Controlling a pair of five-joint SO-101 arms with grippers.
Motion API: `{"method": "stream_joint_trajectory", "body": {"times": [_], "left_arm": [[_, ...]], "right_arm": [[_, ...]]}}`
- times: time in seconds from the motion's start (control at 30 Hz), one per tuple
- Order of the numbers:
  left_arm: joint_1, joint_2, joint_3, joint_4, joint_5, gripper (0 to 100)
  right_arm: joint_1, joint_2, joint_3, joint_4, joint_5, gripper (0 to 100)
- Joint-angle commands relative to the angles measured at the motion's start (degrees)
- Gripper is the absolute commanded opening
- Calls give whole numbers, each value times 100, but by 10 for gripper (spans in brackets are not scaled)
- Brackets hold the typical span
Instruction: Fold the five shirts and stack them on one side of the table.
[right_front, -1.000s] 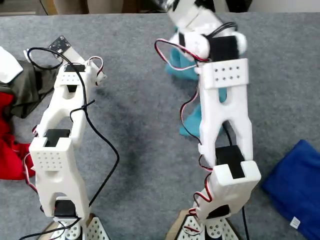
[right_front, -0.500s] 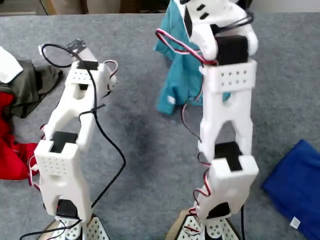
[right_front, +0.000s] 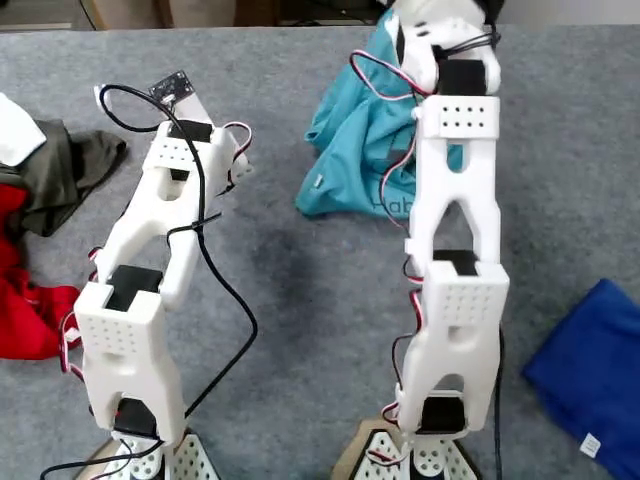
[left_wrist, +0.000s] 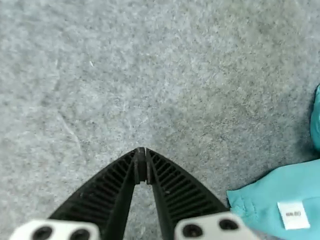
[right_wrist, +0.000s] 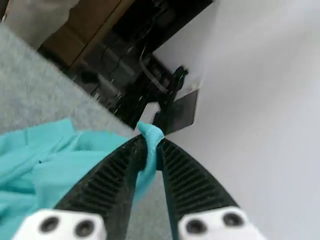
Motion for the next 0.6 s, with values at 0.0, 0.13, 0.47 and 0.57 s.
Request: {"method": "stream_joint_trajectory", "body": {"times": [0.0, 0.13, 0.47, 0.57], "left_arm": [[220, 13, -290, 237, -378, 21], [923, 66, -325, 563, -1749, 57], [862, 119, -457, 554, -2444, 139], [870, 119, -527, 607, -2418, 140]], "right_arm": [[207, 356, -286, -167, 18, 5], [215, 910, -286, -123, -9, 4], [549, 1736, -242, -35, -1626, 4], [664, 1956, -286, 149, -1714, 4]]}}
